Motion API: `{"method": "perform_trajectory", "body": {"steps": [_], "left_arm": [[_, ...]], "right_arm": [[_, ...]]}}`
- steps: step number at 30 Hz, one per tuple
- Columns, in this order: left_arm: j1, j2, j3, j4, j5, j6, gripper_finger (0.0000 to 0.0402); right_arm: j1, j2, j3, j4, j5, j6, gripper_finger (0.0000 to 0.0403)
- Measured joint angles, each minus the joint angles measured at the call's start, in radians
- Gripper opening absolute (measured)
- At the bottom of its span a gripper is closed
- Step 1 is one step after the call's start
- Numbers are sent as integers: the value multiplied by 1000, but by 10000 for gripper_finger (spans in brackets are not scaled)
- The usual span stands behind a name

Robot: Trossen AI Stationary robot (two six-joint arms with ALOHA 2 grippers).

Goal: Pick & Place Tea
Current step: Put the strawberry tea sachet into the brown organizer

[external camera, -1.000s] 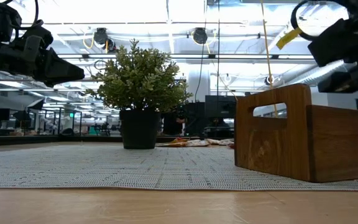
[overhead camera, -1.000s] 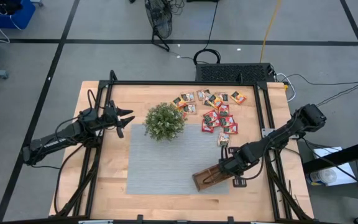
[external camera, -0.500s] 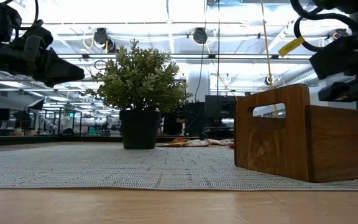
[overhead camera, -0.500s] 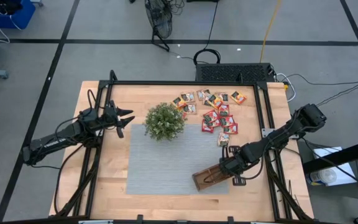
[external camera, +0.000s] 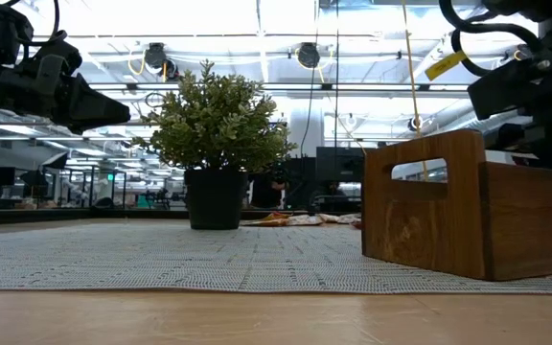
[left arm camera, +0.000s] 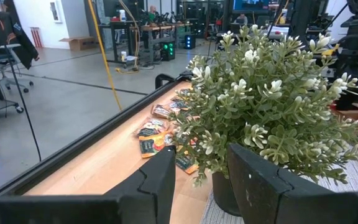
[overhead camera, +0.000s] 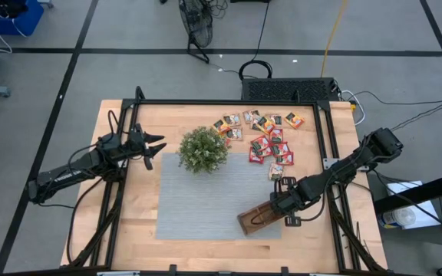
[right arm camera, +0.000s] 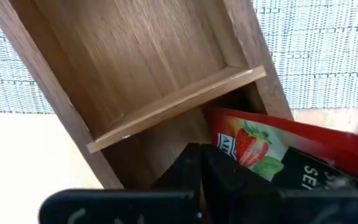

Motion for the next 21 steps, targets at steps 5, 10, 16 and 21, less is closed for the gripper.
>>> {"method": "perform_trajectory", "body": {"steps": [5,10,16,21], "left_arm": [[0,0,0,0,0,0,147],[0,0,0,0,0,0,147],[0,0,0,0,0,0,147],[0,0,0,0,0,0,147]], "right_arm": [[0,0,0,10,-1,0,0],[0,-14,0,18,-2,0,0],[0,-43,0,52,-3,7,0],[0,-75,0,50,-5,21,0]]}}
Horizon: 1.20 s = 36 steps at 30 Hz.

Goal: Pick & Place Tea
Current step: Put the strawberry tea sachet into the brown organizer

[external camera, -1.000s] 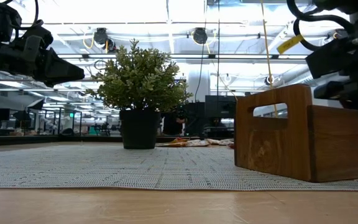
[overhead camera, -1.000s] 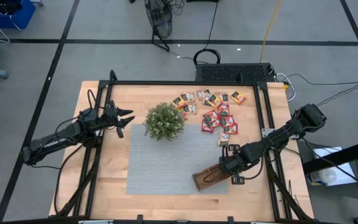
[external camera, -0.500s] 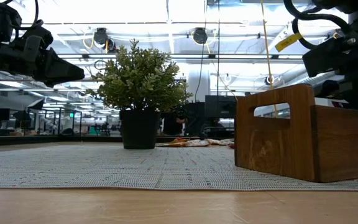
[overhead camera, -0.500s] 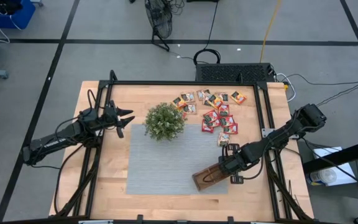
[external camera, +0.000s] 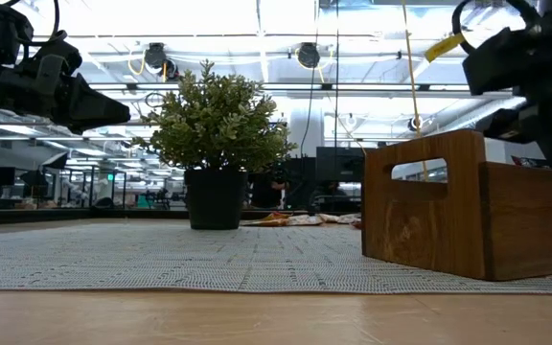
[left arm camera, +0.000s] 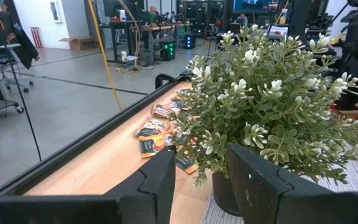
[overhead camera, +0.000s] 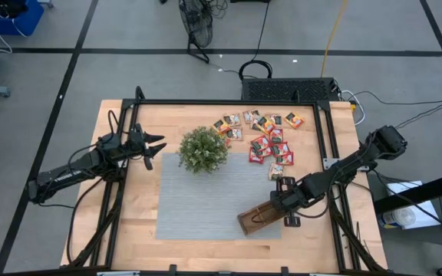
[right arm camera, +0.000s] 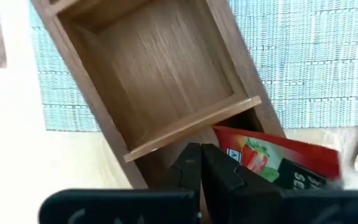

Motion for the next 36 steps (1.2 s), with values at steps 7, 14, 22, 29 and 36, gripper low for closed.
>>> {"method": "perform_trajectory", "body": {"steps": [7,14,22,29,36], "left_arm": [[0,0,0,0,0,0,147],[0,0,0,0,0,0,147],[0,0,0,0,0,0,147],[0,0,0,0,0,0,147],[0,0,0,0,0,0,147]], "right_arm": [[0,-110,0,5,23,-1,0],[-15,-254,0,45,273,-148,0],[-171,-335,0,54,515,-332,5],[-503,-314,0,119,287,-488,86],[-799,-199,1,221,206,-618,189]]}}
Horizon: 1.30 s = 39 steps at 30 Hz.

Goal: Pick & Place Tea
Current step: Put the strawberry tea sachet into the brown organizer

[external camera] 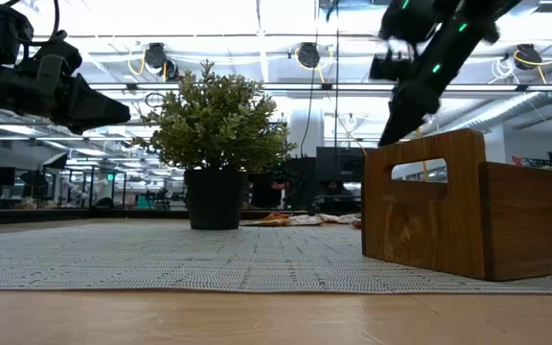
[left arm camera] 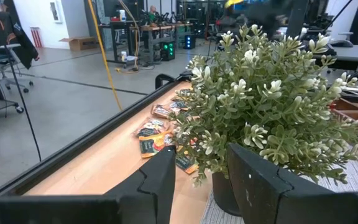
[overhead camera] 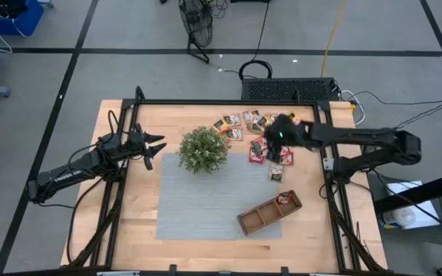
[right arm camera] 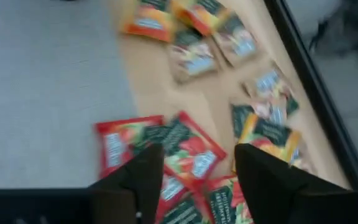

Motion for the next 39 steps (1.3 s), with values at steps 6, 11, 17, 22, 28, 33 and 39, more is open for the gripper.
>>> {"method": "perform_trajectory", "body": {"steps": [6,11,17,22,28,33,39], "left_arm": [[0,0,0,0,0,0,147],[0,0,0,0,0,0,147],[0,0,0,0,0,0,147],[0,0,0,0,0,0,148],[0,0,0,0,0,0,147],[0,0,0,0,0,0,147],[0,0,0,0,0,0,147]], "right_arm": [[-217,114,0,-37,-237,145,216],[-296,177,0,-34,-312,194,214],[-324,236,0,-31,-374,266,212],[-329,277,0,-24,-421,295,216],[-329,304,0,-19,-419,297,213],[-328,305,0,-16,-419,297,215],[-328,305,0,0,-419,297,215]]}}
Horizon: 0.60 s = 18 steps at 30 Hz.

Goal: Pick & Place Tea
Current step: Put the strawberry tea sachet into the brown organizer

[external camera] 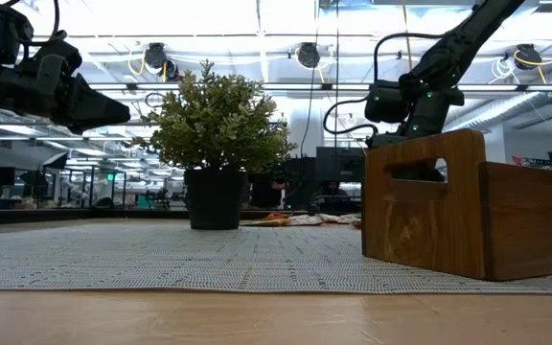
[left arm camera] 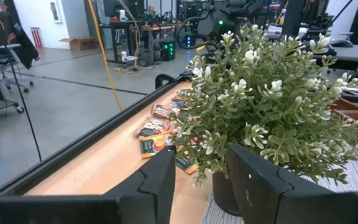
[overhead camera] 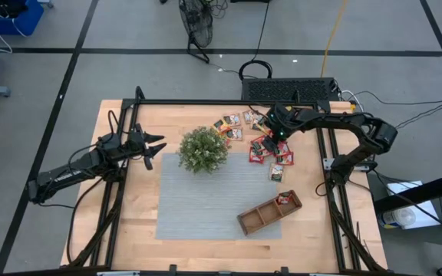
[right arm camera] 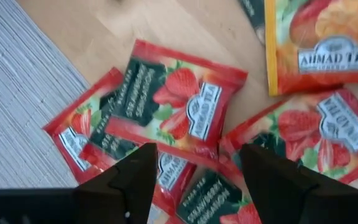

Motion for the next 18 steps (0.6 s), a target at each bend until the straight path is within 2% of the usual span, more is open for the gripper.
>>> {"method": "perform_trajectory", "body": {"steps": [10,18], "left_arm": [[0,0,0,0,0,0,147],[0,0,0,0,0,0,147]], "right_arm": [[9,0,0,172,6,-74,210],[8,0,0,205,8,-85,210]]}}
